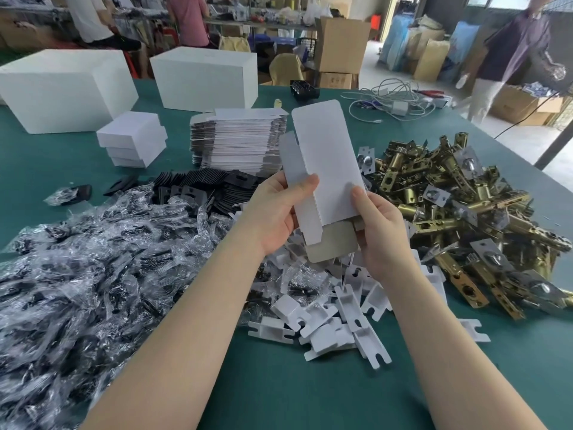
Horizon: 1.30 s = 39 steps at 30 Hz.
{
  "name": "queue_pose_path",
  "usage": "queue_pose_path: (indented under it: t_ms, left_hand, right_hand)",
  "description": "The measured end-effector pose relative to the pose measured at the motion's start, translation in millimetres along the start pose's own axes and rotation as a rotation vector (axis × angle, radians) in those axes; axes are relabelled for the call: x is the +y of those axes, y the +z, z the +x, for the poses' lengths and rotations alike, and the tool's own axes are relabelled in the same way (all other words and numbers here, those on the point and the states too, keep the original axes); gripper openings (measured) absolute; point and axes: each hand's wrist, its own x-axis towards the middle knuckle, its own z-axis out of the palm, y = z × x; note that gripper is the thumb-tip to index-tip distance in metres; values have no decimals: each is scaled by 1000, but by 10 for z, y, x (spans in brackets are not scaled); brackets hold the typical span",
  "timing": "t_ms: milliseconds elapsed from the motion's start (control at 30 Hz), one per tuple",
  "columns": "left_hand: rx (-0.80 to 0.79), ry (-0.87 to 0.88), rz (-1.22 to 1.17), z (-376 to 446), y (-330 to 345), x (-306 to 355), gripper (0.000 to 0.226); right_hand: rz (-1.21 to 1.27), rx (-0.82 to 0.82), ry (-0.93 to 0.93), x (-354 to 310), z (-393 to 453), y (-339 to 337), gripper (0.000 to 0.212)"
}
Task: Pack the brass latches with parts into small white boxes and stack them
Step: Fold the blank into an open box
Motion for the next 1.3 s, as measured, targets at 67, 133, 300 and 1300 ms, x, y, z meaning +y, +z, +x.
queue_pose_path:
  t_ms: [67, 133, 300, 1300]
  left_hand:
    - [15, 0, -8, -1, 15, 7, 16]
    - [29, -1, -3, 3, 24, 9, 16]
    - [3, -1, 95, -22, 2, 42, 28]
    - [131, 91, 121, 40, -86, 27, 10]
  right_hand:
    - [10, -2, 21, -2, -4, 1, 27]
    - [49, -13, 31, -6, 0, -7, 26]
    - [66, -47, 17, -66, -4, -14, 30]
    - [-79, 37, -30, -23, -12, 19, 22]
